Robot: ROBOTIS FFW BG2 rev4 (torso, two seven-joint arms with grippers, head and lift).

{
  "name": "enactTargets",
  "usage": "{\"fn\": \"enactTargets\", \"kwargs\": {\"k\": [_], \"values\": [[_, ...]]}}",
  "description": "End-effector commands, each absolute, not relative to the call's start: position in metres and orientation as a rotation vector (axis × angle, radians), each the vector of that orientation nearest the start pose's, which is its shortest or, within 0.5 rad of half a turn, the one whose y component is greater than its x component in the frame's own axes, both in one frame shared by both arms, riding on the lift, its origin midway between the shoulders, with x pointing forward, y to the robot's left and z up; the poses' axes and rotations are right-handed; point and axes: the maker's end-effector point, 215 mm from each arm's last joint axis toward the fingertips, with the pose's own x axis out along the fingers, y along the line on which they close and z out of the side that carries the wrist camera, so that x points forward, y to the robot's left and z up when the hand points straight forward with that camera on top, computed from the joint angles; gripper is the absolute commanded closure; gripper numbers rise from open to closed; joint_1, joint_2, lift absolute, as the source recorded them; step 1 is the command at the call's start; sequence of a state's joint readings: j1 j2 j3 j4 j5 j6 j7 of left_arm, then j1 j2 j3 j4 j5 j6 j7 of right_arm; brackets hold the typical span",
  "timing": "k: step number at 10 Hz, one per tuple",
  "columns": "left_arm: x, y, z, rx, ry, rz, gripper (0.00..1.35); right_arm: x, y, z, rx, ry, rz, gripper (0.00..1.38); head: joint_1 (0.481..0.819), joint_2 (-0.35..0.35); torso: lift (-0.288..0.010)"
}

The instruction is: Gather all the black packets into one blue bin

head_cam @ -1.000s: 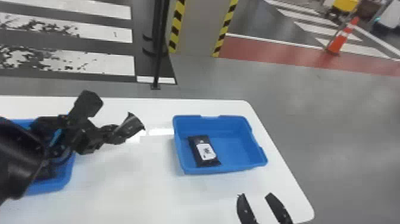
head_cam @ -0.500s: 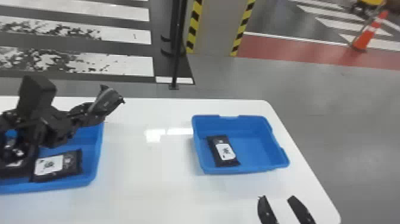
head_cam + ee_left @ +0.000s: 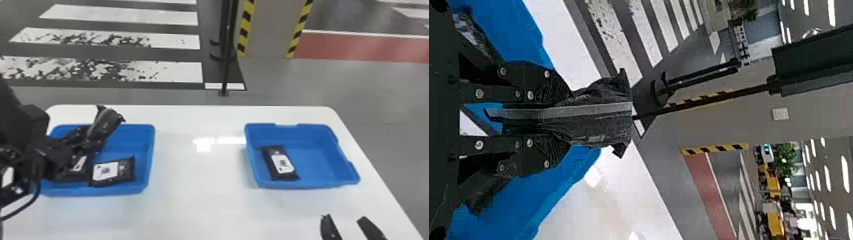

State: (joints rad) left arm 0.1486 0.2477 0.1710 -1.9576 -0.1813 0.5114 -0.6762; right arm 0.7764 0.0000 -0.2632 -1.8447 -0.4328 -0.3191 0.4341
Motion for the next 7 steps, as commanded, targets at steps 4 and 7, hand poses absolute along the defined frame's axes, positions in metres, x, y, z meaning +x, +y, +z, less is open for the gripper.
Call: {"fn": "enactTargets", "kwargs": {"k": [4,7], "values": [[0.484,0.308,-0.373,0.262,0.301,-0.393,0.16,0.341,-0.302,-0.397,0.173,0.021,0.115,0.11,0.695,-0.001,-0.110],[0.425,0.291,-0.330,0.178,0.090,-0.379,0.17,0.377,-0.259,-0.388,0.109,0.063,0.223,0.11,0.695,0.028,-0.110]]}}
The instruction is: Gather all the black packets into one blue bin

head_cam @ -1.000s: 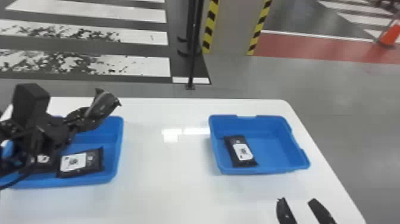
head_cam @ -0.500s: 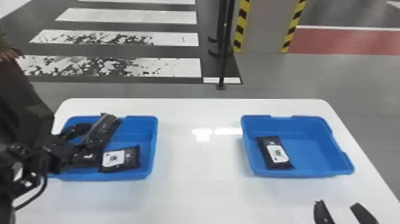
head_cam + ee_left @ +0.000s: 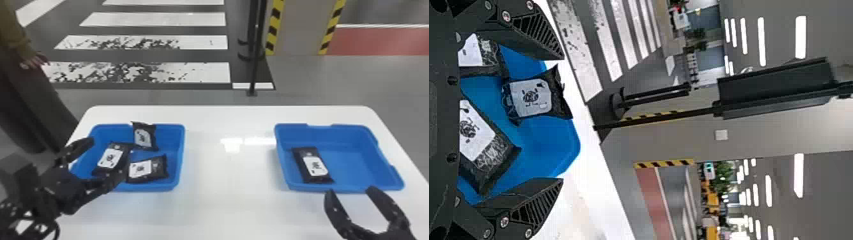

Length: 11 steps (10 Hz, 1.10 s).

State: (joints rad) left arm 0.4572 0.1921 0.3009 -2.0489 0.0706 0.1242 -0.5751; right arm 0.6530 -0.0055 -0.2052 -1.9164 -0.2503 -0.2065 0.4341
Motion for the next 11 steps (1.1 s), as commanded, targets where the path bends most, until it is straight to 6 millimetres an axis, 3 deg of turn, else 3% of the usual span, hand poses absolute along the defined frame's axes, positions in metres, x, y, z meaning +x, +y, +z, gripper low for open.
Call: {"fn": "enactTargets", "kwargs": {"k": [1,3,6,8,11], "values": [[0.401,0.294,-0.323,0.146,0.058,-0.351,0.17,0.388,-0.253,-0.380,0.058,0.084,0.248,0.11,0.695,0.034,-0.110],[0.355,0.289,-0.311,0.057,-0.006,-0.331,0.18,0.409,-0.246,-0.373,-0.006,0.138,0.291,0.11,0.695,0.063,-0.110],[0.311,0.288,-0.320,-0.046,0.030,-0.291,0.18,0.431,-0.249,-0.408,-0.032,0.368,0.326,0.11,0.695,0.071,-0.110],[0.310,0.276,-0.332,-0.092,0.062,-0.308,0.18,0.449,-0.253,-0.422,-0.038,0.466,0.326,0.11,0.695,0.060,-0.110],[0.317,0.268,-0.334,-0.108,0.073,-0.329,0.18,0.479,-0.242,-0.448,-0.023,0.574,0.367,0.12,0.695,0.035,-0.110]]}}
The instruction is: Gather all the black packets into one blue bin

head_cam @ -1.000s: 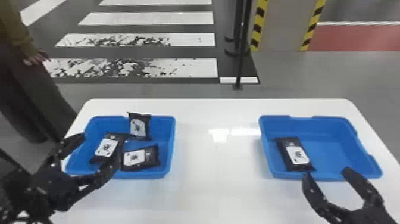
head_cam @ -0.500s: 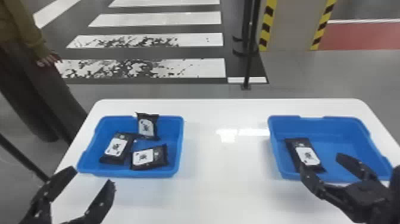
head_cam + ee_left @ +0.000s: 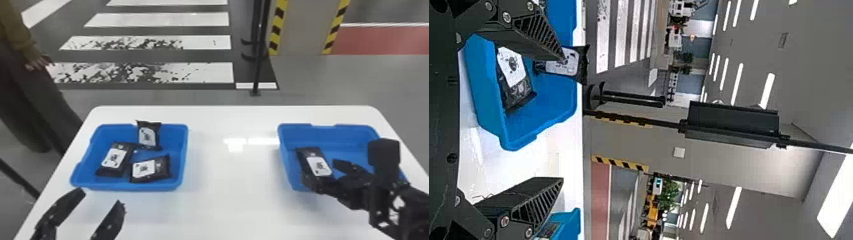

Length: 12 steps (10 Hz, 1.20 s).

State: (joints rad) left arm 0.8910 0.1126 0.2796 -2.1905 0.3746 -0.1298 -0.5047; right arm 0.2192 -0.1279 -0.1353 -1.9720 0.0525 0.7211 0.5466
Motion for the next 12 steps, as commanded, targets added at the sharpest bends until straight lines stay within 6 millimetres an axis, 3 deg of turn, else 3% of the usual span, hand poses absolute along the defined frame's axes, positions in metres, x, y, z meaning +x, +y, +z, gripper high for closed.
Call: {"fn": "enactTargets", "kwargs": {"k": [1,5,7,10,12], "values": [[0.319,0.265,-0.335,-0.115,0.075,-0.334,0.18,0.488,-0.245,-0.459,-0.019,0.601,0.365,0.12,0.695,0.036,-0.110],[0.329,0.255,-0.343,-0.149,0.080,-0.353,0.19,0.514,-0.278,-0.497,-0.017,0.707,0.318,0.14,0.695,-0.003,-0.110],[0.332,0.249,-0.349,-0.170,0.087,-0.365,0.19,0.520,-0.284,-0.510,-0.017,0.741,0.310,0.19,0.695,-0.032,-0.110],[0.336,0.242,-0.354,-0.194,0.090,-0.379,0.20,0.511,-0.292,-0.528,0.011,0.810,0.287,0.66,0.695,-0.057,-0.110],[0.337,0.239,-0.351,-0.203,0.081,-0.386,0.20,0.516,-0.296,-0.524,0.001,0.787,0.272,1.28,0.695,-0.067,-0.110]]}}
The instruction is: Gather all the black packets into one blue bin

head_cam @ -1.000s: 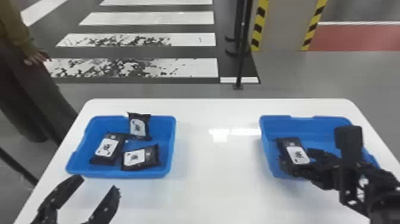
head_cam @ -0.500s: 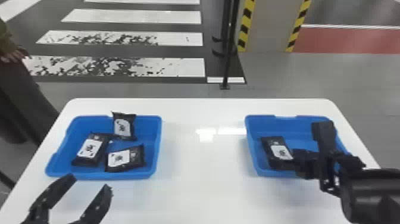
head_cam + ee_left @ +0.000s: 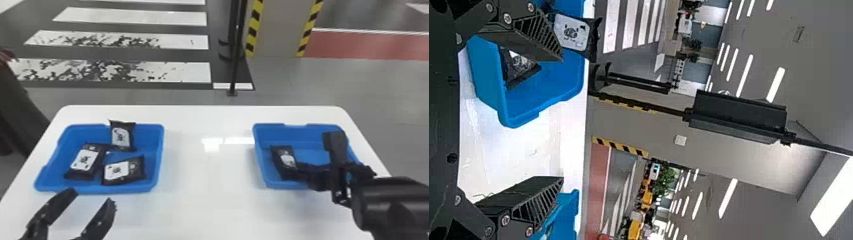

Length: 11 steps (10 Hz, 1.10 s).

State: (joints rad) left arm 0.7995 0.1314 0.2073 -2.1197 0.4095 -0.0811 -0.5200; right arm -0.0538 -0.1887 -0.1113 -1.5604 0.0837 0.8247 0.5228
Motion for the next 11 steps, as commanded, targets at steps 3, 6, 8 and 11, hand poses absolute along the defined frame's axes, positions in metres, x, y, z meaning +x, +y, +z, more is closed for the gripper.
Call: {"fn": "enactTargets", "kwargs": {"k": [3,6,8,11], "values": [[0.341,0.233,-0.346,-0.214,0.068,-0.404,0.19,0.530,-0.306,-0.505,-0.021,0.685,0.260,1.28,0.695,-0.085,-0.110],[0.350,0.220,-0.333,-0.280,0.037,-0.449,0.20,0.528,-0.319,-0.435,-0.093,0.521,0.215,1.28,0.695,-0.118,-0.110],[0.360,0.197,-0.332,-0.393,0.066,-0.518,0.20,0.513,-0.283,-0.396,-0.130,0.437,0.274,1.28,0.695,-0.129,-0.110],[0.373,0.133,-0.324,-0.505,0.143,-0.727,0.20,0.483,-0.171,-0.382,-0.075,0.384,0.490,1.28,0.695,-0.086,-0.110]]}}
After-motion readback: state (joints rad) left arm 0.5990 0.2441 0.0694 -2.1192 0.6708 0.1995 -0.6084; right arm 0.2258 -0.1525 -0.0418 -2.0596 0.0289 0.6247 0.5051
